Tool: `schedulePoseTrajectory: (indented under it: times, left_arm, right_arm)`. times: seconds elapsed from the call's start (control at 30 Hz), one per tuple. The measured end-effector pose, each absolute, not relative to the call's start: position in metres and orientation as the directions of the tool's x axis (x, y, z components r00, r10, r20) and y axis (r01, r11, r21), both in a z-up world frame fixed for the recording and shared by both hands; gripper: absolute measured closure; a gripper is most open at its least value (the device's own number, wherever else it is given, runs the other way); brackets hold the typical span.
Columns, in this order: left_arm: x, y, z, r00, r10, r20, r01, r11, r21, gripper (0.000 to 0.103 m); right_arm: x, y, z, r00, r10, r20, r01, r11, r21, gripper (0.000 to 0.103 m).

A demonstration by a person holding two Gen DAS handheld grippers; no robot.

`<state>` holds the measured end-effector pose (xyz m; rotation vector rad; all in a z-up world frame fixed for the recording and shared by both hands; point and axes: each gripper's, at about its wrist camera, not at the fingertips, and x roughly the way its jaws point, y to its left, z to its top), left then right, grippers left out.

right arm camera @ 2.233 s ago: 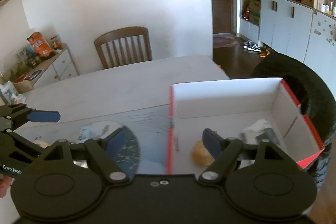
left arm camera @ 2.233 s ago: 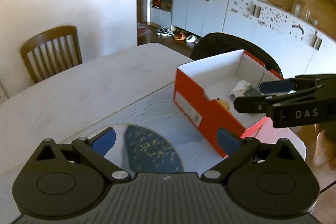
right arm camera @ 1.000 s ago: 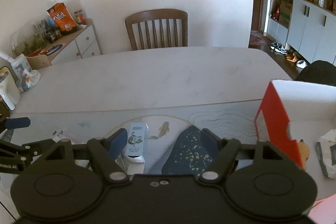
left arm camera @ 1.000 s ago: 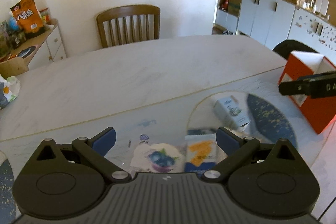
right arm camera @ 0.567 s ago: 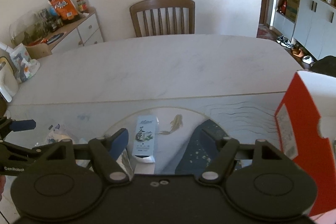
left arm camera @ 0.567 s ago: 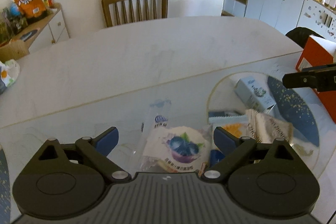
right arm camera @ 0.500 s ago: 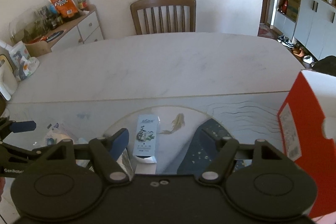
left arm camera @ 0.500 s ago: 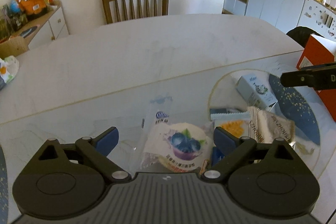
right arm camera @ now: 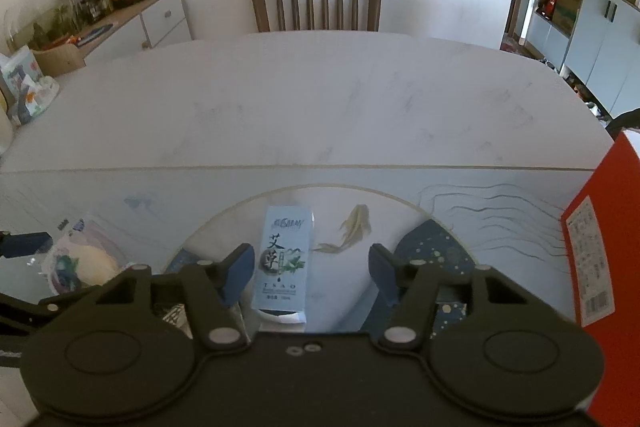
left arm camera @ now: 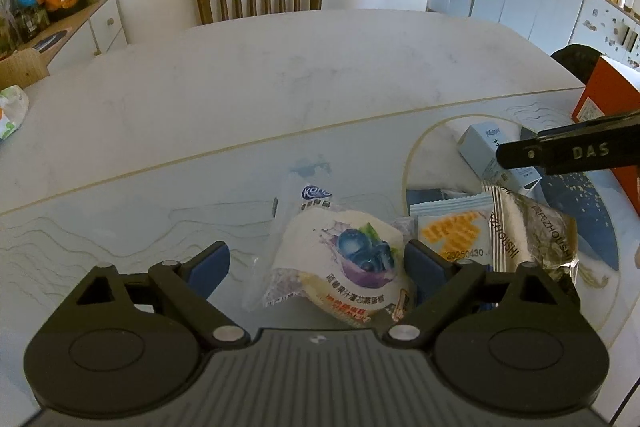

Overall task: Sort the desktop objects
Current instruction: 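Grasp the blueberry bread bag with left tool while right tool grasps the tea carton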

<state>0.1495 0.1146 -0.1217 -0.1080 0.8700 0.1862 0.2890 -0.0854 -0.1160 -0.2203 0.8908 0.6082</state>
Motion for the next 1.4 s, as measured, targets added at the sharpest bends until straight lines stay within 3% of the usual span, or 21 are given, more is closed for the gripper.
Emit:
schedulePoseTrajectory:
  times: [0.13,0.27,0.53,0.93,1.4]
  left_arm:
    - [0.15,0.113,-0.123,0.632,0.099,-0.769,-0.199,0.979,-0.037,0.016]
    - [0.153,0.111,-0.121,0.633,0.064,-0.771,-0.179,0.982,-0.065,0.033]
    - [0.155,0.114,-0.118,0.625,0.043,-0.779,-0.188,0.977,-0.097,0.039]
    - [0.148,0.126,-0.103,0.628,0.042,-0.777,-0.254,0.955,-0.154,0.046]
    - [0.141,0.118,-0.066,0.686,0.01,-0.728,-0.233,0.95,-0.206,0.047]
  right_arm:
    - [0.291,-0.082,-0.122,0.461,0.398,-0.793,-0.589,0.806,0.062,0.047]
    - [0.292,-0.081,-0.125,0.443,0.403,-0.801,-0.592,0.803,0.077,0.053]
    - [0.29,-0.076,-0.124,0.41,0.43,-0.804,-0.629,0.772,0.092,0.074]
    - [0.287,-0.093,-0.109,0.484,0.426,-0.764,-0.606,0.793,0.059,0.075]
    - [0.285,-0.145,-0.084,0.529,0.455,-0.717,-0.533,0.835,0.137,0.075]
